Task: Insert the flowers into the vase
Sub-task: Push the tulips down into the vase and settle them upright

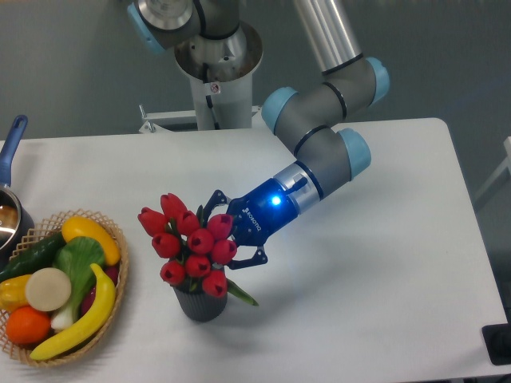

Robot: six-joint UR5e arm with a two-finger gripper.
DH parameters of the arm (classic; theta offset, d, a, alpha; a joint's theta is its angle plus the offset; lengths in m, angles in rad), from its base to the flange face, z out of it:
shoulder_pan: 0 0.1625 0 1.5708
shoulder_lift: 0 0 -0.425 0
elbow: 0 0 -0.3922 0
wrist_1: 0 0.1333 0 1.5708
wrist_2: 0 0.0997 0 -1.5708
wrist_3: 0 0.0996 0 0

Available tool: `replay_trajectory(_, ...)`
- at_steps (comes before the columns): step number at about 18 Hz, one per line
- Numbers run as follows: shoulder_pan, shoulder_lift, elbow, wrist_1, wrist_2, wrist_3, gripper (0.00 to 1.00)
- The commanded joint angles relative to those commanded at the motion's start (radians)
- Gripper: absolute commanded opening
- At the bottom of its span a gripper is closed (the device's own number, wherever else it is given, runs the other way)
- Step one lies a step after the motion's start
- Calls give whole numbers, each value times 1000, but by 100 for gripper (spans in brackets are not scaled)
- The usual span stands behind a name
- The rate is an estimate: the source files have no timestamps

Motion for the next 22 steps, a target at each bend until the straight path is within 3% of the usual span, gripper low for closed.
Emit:
replay_trajectory(4,0,0,0,0,0,2,57)
replay_trajectory(8,0,0,-3,0,0,26,74)
replay_trajectory(10,0,0,-3,0,2,32,75)
replay_trajectory(13,0,2,-2,0,18,34,94)
replay_trajectory(16,0,2,-2,2,20,35,99)
replay_trajectory(22,-3,8,-5,3,54,35,100)
